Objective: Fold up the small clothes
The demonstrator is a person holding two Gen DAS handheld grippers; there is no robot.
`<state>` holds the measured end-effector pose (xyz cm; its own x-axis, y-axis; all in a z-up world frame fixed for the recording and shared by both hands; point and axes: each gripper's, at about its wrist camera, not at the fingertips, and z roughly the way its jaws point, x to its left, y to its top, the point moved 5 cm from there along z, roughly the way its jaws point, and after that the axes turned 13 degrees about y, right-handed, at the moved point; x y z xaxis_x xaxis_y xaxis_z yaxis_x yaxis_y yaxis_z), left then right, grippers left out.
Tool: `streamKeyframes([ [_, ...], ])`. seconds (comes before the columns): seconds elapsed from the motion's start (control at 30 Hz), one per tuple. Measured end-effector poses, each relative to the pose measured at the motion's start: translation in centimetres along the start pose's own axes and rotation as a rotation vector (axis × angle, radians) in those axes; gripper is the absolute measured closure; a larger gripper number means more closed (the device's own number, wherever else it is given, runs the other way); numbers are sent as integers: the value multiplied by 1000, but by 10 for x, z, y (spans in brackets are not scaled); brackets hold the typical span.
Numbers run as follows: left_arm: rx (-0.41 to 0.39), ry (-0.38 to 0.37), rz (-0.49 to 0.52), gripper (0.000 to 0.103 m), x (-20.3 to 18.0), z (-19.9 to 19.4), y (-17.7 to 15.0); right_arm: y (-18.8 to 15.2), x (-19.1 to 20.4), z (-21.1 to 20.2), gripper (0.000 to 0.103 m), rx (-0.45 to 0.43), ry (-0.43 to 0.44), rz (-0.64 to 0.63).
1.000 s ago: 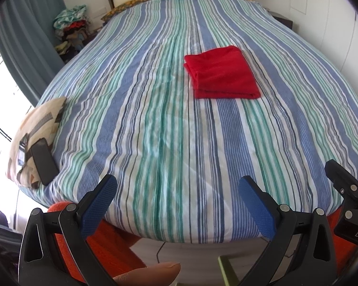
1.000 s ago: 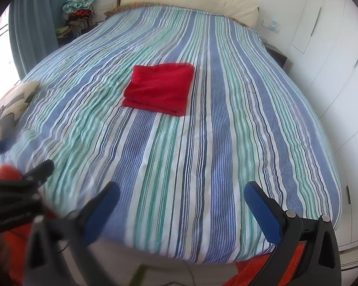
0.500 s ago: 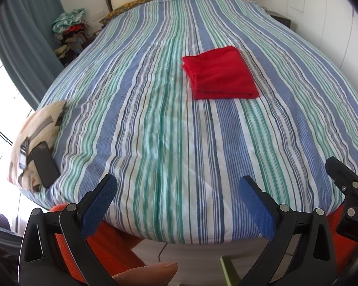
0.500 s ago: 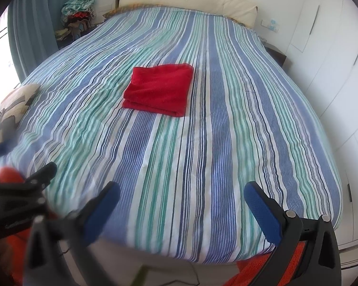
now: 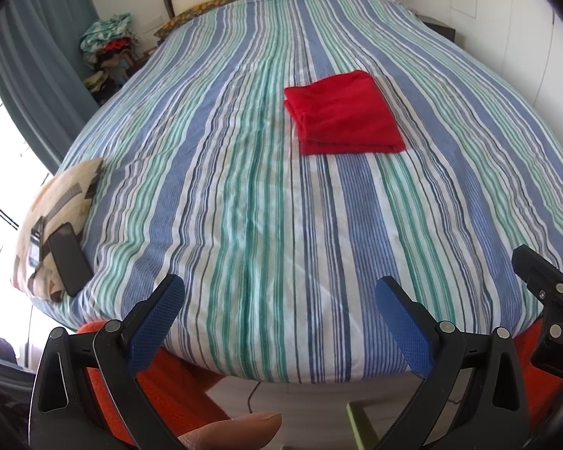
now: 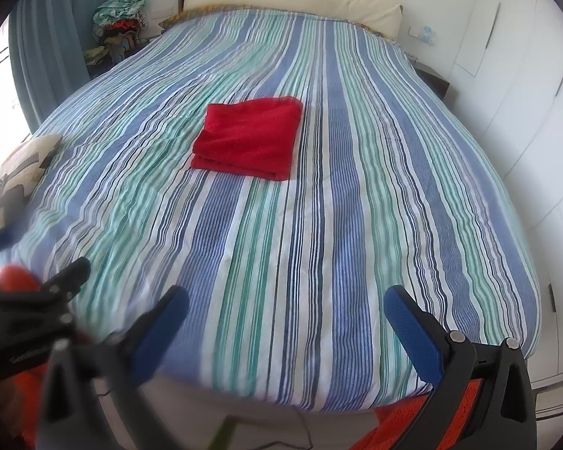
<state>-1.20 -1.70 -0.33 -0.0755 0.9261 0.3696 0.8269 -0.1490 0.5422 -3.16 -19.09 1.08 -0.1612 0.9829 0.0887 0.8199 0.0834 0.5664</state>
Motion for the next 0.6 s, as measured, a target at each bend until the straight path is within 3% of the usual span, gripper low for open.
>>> streamKeyframes([
  [0.6,-34,-10,-15,1,1,-7,5,-1,1,-6,1,3,39,48],
])
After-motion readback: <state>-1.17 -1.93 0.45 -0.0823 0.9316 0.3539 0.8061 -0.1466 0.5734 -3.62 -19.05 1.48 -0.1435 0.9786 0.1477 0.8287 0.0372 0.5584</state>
